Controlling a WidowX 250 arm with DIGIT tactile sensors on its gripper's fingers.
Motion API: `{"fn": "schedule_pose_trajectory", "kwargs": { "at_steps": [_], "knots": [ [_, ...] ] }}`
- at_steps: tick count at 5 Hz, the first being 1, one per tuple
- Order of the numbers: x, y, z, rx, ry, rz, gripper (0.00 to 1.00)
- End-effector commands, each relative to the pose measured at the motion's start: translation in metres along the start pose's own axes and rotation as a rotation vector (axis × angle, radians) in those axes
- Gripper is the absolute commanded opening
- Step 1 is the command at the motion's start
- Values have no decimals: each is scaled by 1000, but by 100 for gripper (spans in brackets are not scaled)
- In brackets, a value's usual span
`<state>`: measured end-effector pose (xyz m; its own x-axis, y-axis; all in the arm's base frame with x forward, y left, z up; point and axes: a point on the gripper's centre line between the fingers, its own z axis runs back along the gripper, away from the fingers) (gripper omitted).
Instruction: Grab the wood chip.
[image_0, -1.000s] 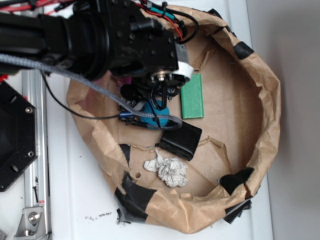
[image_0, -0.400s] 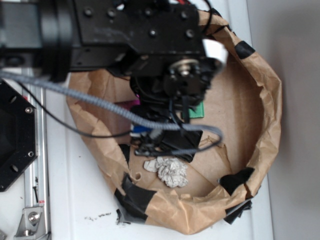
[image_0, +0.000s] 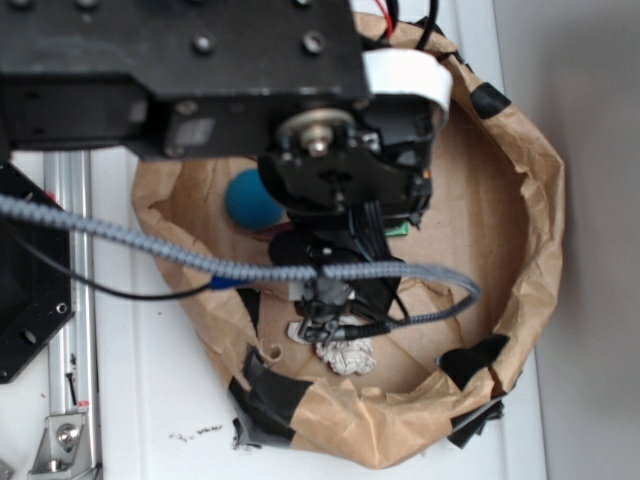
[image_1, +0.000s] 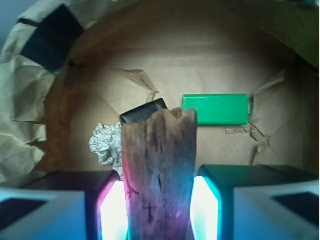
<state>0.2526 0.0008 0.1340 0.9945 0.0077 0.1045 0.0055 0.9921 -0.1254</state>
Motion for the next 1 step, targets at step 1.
{"fn": "schedule_pose_trajectory", "kwargs": {
  "at_steps": [1],
  "knots": [
    [2,7,14,20,-163,29,0]
  ]
}}
